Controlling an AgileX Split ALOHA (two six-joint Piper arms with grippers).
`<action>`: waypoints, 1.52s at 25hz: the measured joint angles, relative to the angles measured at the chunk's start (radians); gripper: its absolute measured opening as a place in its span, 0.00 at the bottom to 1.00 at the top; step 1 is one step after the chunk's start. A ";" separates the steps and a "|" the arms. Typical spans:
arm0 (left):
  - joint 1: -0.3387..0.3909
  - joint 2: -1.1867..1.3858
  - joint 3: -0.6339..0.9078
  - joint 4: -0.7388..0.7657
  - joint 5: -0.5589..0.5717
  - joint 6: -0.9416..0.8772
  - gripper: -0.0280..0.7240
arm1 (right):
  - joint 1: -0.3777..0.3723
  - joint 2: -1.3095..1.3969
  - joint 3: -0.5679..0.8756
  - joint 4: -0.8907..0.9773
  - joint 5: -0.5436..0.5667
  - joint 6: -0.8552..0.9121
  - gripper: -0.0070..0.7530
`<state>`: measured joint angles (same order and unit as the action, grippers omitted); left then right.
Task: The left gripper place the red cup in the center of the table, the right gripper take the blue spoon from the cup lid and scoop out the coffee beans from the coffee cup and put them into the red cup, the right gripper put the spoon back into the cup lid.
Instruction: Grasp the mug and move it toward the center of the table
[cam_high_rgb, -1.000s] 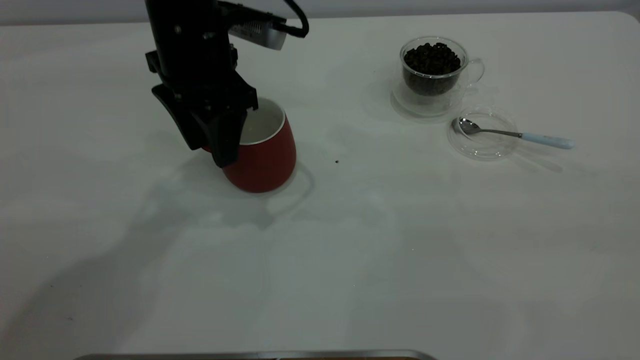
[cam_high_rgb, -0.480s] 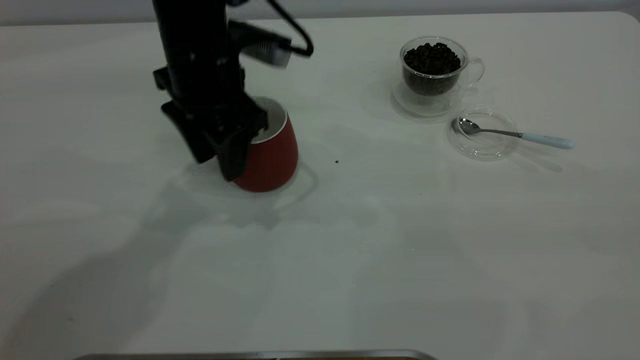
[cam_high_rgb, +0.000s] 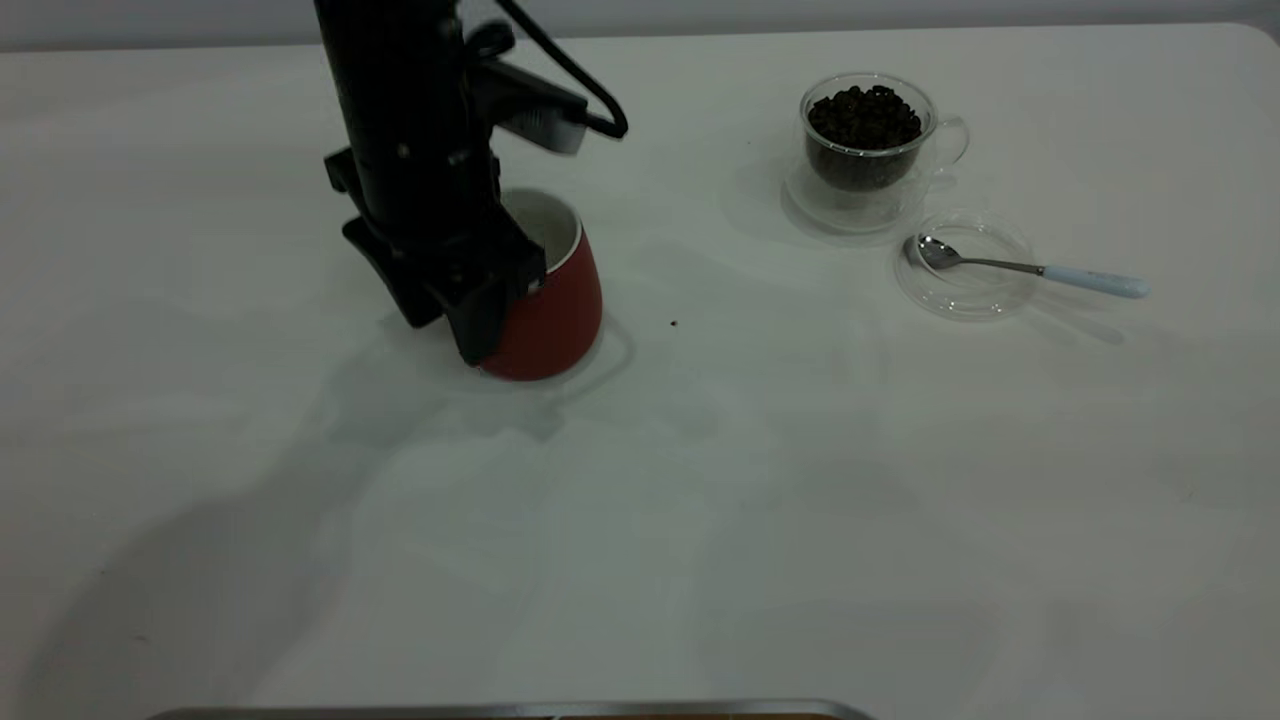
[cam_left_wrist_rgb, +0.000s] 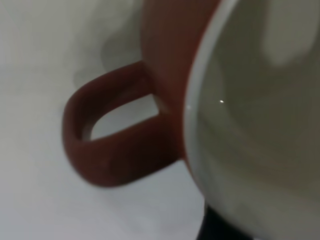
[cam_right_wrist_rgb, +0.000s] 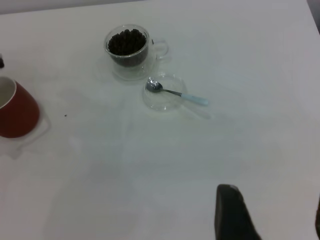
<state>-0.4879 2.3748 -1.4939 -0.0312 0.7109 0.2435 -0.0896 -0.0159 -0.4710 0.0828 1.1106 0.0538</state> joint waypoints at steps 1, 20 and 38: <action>0.000 0.008 0.000 0.001 -0.008 0.000 0.75 | 0.000 0.000 0.000 0.000 0.000 0.000 0.58; -0.001 0.038 0.000 -0.126 -0.228 -0.033 0.75 | 0.000 0.000 0.000 0.000 0.000 0.000 0.58; -0.001 -0.157 0.000 -0.129 0.083 -0.034 0.75 | 0.000 0.000 0.000 0.000 0.000 0.000 0.58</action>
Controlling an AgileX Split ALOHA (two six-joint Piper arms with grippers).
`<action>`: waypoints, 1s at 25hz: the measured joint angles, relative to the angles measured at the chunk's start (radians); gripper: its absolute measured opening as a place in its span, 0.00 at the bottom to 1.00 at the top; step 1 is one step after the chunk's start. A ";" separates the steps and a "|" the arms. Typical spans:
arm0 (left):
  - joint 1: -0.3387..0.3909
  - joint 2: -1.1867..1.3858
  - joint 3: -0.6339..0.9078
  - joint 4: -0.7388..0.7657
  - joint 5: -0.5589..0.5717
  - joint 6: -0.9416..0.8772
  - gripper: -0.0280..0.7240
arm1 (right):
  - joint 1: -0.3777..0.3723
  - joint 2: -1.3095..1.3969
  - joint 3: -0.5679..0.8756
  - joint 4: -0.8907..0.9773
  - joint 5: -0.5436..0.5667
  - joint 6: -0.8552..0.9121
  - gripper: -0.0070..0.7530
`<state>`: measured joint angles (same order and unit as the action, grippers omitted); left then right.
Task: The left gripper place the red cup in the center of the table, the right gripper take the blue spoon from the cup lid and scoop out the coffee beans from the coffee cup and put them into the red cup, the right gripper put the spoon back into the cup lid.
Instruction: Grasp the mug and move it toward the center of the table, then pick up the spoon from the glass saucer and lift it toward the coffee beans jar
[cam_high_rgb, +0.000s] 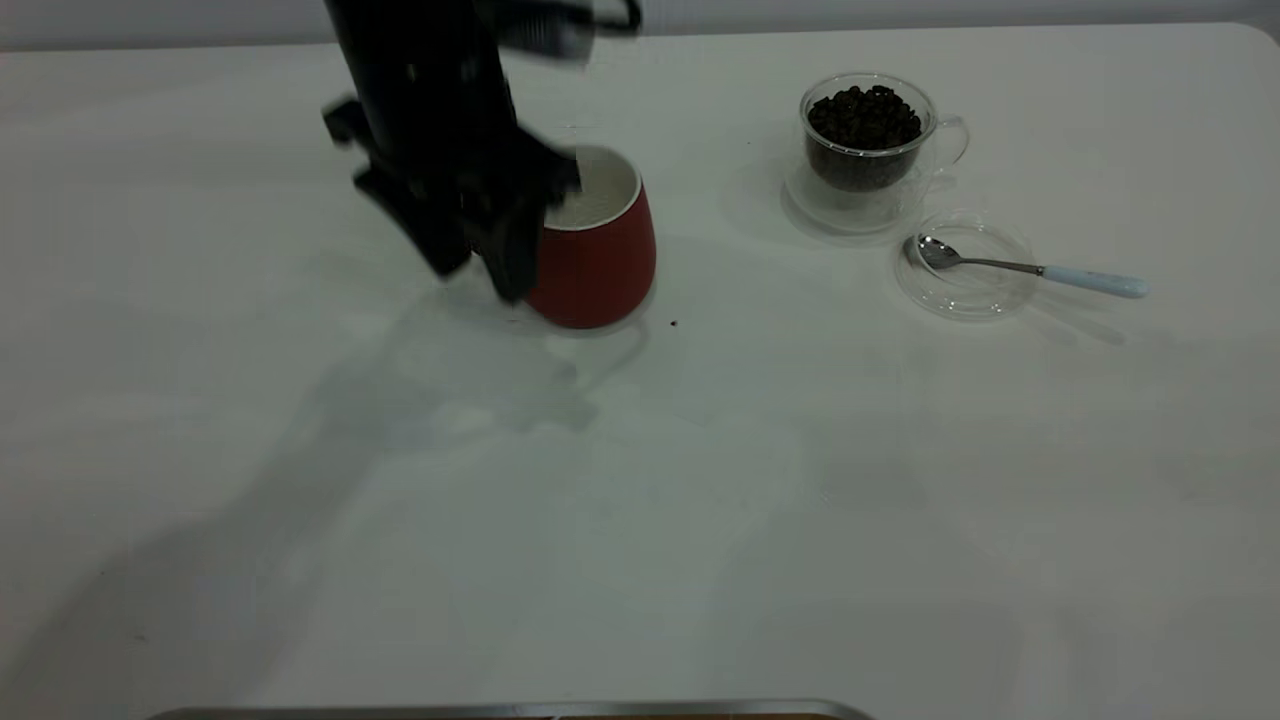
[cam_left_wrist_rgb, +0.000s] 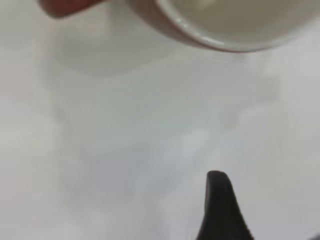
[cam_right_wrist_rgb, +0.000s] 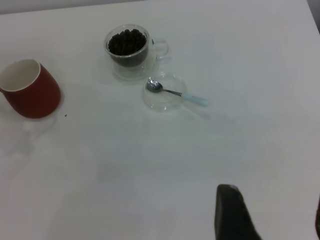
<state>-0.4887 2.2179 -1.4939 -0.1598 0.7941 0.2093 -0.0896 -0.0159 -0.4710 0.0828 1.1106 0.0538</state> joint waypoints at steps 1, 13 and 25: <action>0.000 -0.030 0.000 0.000 0.015 0.000 0.75 | 0.000 0.000 0.000 0.000 0.000 0.000 0.58; 0.000 -0.587 0.003 0.124 0.371 -0.118 0.75 | 0.000 0.000 0.000 0.000 0.000 0.000 0.58; 0.000 -1.088 0.396 0.060 0.371 -0.198 0.75 | 0.000 0.000 0.000 0.000 0.000 0.000 0.58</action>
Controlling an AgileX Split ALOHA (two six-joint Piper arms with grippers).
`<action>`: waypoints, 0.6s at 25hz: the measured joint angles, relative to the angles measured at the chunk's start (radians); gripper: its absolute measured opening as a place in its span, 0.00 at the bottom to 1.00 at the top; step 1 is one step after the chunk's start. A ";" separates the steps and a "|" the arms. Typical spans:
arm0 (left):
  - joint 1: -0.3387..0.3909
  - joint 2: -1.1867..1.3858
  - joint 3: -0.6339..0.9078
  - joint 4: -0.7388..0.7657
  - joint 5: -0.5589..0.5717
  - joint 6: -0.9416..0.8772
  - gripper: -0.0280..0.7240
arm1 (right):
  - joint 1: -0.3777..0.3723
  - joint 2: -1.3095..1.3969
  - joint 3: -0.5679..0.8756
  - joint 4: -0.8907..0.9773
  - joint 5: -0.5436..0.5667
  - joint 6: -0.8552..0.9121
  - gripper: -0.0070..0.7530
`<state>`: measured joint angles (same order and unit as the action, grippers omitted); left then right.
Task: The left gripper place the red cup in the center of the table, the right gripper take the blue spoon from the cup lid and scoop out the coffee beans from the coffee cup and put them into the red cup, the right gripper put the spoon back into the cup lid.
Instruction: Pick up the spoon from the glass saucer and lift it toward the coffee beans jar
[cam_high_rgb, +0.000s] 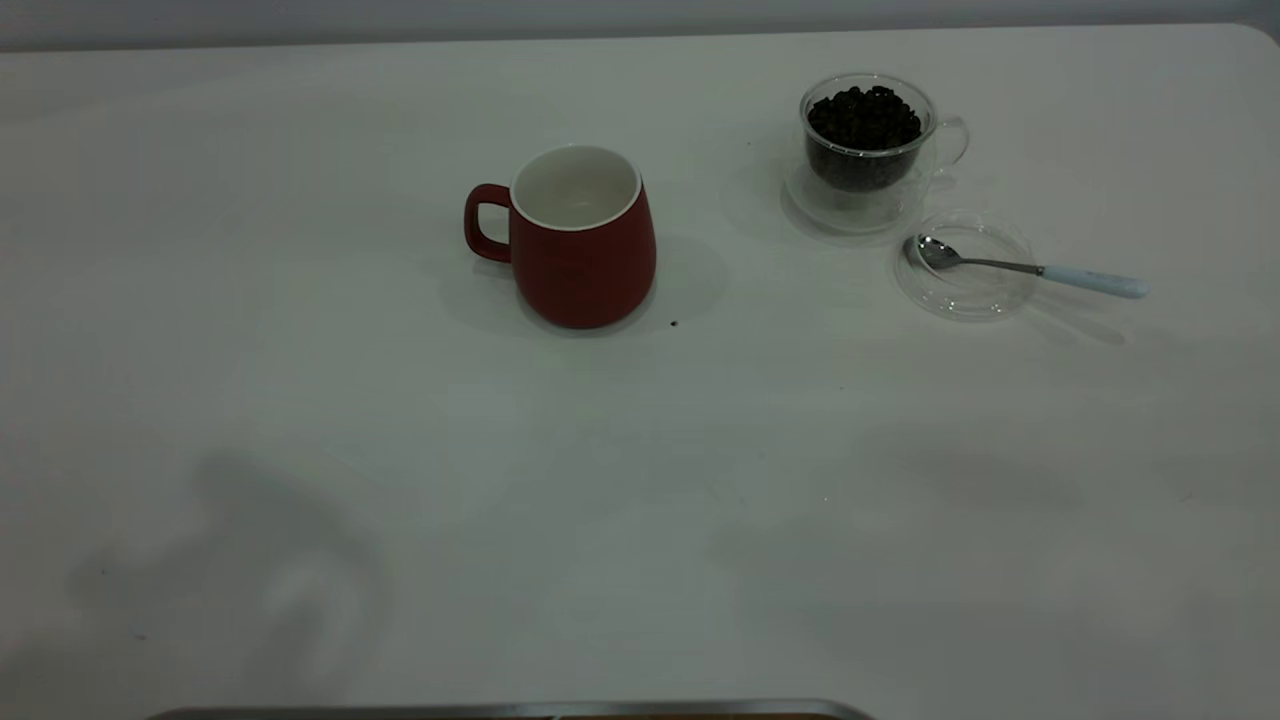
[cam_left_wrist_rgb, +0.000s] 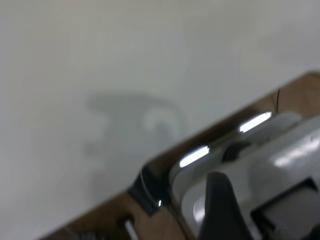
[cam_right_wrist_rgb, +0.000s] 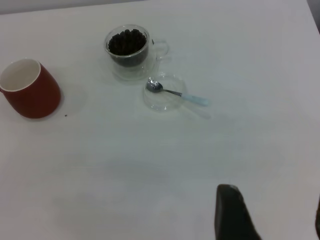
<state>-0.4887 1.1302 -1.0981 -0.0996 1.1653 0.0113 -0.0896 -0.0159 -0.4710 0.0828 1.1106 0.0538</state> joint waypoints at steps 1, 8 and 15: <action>0.000 -0.033 0.058 0.005 0.000 0.000 0.75 | 0.000 0.000 0.000 0.000 0.000 0.000 0.58; 0.000 -0.249 0.419 0.031 -0.023 0.000 0.75 | 0.000 0.000 0.000 0.000 0.000 0.000 0.58; 0.000 -0.447 0.599 0.077 -0.075 0.000 0.75 | 0.000 0.000 0.000 0.000 0.000 0.000 0.58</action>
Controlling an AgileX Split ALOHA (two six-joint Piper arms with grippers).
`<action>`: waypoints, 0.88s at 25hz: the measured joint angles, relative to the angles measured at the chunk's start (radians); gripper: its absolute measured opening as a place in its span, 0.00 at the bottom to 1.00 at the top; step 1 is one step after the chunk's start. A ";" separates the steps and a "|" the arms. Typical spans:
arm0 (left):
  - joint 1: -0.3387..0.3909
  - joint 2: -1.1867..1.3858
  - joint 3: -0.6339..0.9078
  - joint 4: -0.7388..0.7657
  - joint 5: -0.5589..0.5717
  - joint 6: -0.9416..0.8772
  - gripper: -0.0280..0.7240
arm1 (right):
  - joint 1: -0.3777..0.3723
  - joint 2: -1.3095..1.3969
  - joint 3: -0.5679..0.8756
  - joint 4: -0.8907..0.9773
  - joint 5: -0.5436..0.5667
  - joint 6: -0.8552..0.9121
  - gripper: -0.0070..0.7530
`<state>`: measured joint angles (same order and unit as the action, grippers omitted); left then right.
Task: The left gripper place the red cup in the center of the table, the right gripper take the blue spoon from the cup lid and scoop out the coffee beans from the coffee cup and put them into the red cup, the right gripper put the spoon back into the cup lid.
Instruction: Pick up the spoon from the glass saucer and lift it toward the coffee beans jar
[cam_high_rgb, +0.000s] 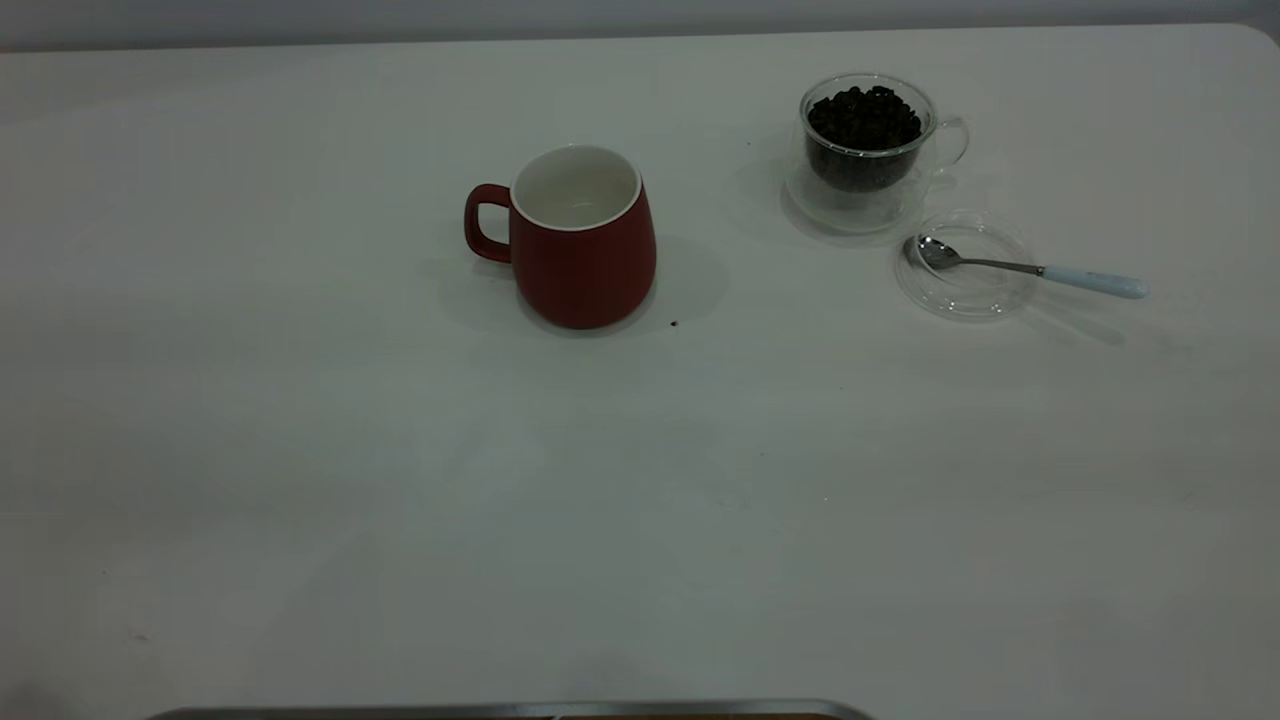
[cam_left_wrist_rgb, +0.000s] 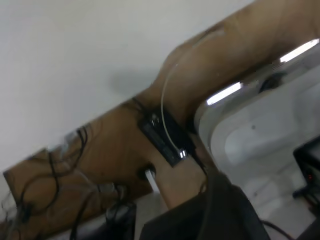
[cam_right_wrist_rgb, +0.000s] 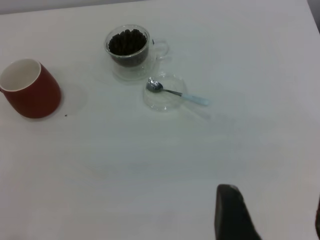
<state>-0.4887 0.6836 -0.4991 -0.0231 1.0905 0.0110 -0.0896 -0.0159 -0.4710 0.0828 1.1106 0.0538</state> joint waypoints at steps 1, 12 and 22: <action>0.000 -0.032 0.001 0.005 0.000 0.000 0.75 | 0.000 0.000 0.000 0.000 0.000 0.000 0.58; 0.035 -0.404 0.001 0.013 0.043 -0.003 0.75 | 0.000 0.000 0.000 0.000 0.000 0.000 0.58; 0.351 -0.577 0.001 0.013 0.054 -0.003 0.75 | 0.000 0.000 0.000 0.000 0.000 0.000 0.58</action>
<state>-0.1376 0.1068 -0.4978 -0.0104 1.1445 0.0077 -0.0896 -0.0159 -0.4710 0.0828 1.1106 0.0538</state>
